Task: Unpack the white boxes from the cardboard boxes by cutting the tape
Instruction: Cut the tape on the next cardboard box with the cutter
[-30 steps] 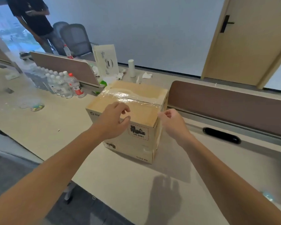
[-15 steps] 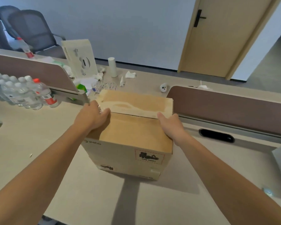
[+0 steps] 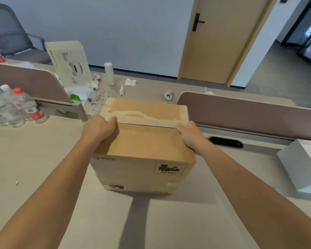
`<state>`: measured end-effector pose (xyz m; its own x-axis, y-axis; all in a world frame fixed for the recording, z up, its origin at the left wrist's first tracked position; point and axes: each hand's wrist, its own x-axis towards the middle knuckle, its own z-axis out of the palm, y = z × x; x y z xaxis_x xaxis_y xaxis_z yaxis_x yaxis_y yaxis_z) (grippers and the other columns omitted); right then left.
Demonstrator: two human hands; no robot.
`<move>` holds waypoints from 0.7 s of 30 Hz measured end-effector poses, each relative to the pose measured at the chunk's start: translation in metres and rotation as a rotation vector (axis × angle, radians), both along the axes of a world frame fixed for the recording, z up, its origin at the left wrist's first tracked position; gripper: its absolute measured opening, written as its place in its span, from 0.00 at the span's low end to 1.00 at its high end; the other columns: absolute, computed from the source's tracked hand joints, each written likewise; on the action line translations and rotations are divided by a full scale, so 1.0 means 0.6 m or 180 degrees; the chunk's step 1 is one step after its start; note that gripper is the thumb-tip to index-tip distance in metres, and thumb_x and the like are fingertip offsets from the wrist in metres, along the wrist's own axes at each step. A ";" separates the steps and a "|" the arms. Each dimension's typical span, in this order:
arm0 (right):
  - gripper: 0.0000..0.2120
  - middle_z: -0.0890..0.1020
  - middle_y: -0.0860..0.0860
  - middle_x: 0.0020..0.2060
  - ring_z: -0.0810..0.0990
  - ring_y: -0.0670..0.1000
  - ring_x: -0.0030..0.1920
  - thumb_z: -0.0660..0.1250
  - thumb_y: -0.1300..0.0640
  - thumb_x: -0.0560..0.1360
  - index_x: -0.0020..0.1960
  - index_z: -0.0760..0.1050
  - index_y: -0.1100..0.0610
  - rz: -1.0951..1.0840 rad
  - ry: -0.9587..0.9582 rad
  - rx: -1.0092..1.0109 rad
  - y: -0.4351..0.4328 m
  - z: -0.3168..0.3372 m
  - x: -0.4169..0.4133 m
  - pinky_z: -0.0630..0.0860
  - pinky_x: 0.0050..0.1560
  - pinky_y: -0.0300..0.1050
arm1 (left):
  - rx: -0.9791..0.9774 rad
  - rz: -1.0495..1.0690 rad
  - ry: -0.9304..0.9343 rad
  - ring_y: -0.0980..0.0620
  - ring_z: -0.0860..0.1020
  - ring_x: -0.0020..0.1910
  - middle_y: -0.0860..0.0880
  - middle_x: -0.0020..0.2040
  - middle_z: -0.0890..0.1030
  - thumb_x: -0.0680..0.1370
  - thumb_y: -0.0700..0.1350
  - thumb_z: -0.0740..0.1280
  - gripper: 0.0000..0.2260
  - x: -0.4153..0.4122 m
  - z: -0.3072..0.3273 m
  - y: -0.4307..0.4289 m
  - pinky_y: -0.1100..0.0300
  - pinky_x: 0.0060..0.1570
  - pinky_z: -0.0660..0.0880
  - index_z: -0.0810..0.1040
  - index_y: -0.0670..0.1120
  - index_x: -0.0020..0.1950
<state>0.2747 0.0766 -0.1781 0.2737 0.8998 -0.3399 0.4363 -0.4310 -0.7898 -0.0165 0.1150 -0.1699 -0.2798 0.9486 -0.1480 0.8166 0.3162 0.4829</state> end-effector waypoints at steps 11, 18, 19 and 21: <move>0.14 0.80 0.50 0.53 0.79 0.52 0.51 0.58 0.46 0.82 0.63 0.71 0.53 -0.0778 0.0683 0.0345 -0.135 -0.004 0.221 0.74 0.43 0.47 | 0.0094 -0.0490 -0.1030 0.41 0.73 0.55 0.43 0.57 0.74 0.79 0.63 0.58 0.26 0.229 0.085 -0.069 0.50 0.51 0.68 0.71 0.42 0.64; 0.17 0.79 0.52 0.55 0.78 0.54 0.54 0.59 0.44 0.80 0.63 0.71 0.53 -0.1191 0.0404 0.0425 -0.224 -0.050 0.446 0.76 0.56 0.53 | -0.0299 -0.0577 -0.1535 0.44 0.77 0.51 0.46 0.55 0.78 0.75 0.63 0.60 0.26 0.469 0.044 -0.102 0.49 0.52 0.72 0.73 0.47 0.65; 0.16 0.79 0.51 0.54 0.78 0.54 0.55 0.59 0.44 0.80 0.61 0.71 0.53 -0.1186 0.0424 0.0395 -0.236 -0.062 0.477 0.75 0.58 0.54 | -0.0373 -0.0614 -0.1513 0.45 0.76 0.50 0.47 0.55 0.78 0.75 0.62 0.60 0.25 0.505 0.031 -0.111 0.49 0.51 0.71 0.73 0.47 0.66; 0.09 0.78 0.48 0.49 0.77 0.53 0.53 0.58 0.46 0.82 0.55 0.70 0.51 -0.1170 0.0462 0.0294 -0.260 -0.080 0.531 0.73 0.57 0.51 | -0.0541 -0.0615 -0.1506 0.47 0.76 0.49 0.48 0.52 0.78 0.77 0.61 0.61 0.21 0.567 0.000 -0.129 0.49 0.51 0.72 0.73 0.48 0.62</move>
<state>0.5933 -0.0797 -0.2261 0.5379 0.7795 -0.3211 0.1474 -0.4620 -0.8745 0.3234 0.0376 -0.1699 0.0320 0.9279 -0.3714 0.5731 0.2874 0.7674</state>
